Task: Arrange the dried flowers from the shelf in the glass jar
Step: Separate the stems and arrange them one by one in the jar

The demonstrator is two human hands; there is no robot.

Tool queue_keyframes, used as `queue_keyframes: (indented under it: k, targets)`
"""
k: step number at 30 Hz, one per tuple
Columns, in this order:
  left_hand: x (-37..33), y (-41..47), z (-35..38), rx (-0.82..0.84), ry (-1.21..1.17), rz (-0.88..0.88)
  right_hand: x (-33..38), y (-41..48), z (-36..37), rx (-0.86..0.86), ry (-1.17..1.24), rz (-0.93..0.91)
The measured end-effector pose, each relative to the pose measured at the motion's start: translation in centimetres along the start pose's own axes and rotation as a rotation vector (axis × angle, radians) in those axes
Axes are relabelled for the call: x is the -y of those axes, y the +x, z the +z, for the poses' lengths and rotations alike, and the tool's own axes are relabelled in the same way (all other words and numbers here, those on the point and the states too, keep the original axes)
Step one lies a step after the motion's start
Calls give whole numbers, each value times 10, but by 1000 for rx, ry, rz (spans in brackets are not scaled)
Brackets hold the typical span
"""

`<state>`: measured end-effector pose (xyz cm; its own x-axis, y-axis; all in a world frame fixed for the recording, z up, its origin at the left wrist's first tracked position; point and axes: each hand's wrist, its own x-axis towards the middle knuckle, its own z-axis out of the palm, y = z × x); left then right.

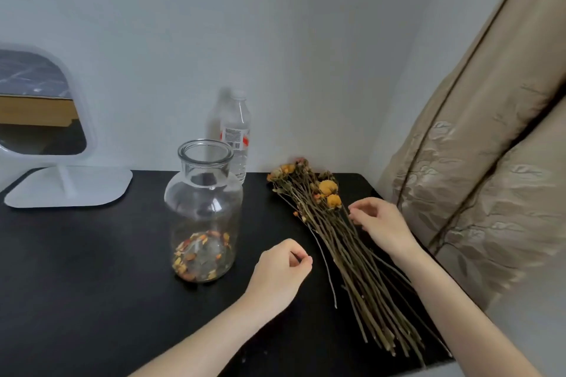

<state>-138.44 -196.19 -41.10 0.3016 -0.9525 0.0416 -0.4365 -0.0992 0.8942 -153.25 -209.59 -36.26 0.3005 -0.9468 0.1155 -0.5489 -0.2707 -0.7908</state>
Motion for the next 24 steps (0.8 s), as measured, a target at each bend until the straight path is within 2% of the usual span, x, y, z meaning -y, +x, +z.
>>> queue_keyframes:
  k: [7,16,24]
  targets:
    - [-5,75,32,-65,-31,-199,-15,10,10,64,-304,-62]
    - [-6,101,48,-40,-158,-414,-14,25,31,106,-447,-66]
    - [-7,100,44,-68,-112,-338,-12,30,38,100,-482,-59]
